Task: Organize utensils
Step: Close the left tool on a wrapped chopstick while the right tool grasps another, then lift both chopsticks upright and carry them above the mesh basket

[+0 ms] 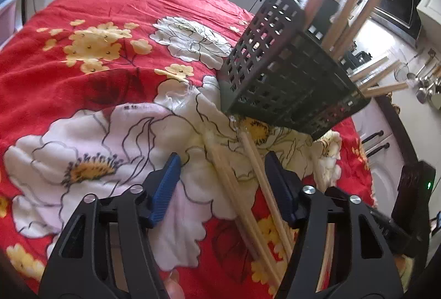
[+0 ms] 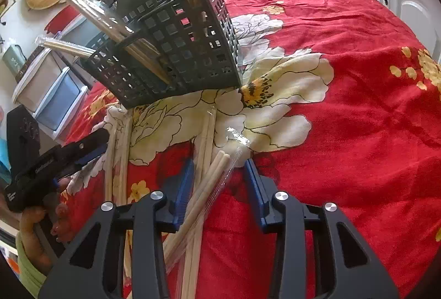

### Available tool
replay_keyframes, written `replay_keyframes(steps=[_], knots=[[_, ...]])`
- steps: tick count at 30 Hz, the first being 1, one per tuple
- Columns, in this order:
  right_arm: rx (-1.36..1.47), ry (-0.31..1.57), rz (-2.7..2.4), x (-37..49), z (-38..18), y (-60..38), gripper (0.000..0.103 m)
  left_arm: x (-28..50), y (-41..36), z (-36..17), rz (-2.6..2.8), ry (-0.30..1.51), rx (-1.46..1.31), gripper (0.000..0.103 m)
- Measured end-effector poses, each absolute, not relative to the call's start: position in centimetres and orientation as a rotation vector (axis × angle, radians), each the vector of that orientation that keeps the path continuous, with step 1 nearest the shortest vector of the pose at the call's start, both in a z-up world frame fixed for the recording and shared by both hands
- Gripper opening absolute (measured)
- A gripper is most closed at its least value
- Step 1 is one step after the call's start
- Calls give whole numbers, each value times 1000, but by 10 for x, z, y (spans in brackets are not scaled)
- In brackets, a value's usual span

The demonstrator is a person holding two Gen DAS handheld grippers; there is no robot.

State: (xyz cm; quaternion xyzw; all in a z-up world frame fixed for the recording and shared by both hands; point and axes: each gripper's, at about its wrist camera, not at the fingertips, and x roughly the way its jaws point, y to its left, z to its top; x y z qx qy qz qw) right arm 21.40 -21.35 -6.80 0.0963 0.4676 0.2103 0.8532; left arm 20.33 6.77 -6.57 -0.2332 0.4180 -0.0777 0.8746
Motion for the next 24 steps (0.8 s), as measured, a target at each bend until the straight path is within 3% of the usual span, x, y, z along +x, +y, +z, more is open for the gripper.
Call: replay_keyframes(steps=[6, 15, 24], knots=[[248, 995, 449, 218, -70, -218, 26, 218, 68, -70, -166, 884, -500, 44], [310, 990, 475, 218, -68, -223, 11, 220, 82, -77, -133, 890, -545, 14], [322, 916, 524, 207, -45, -222, 9, 213, 92, -77, -170, 877, -617, 11]])
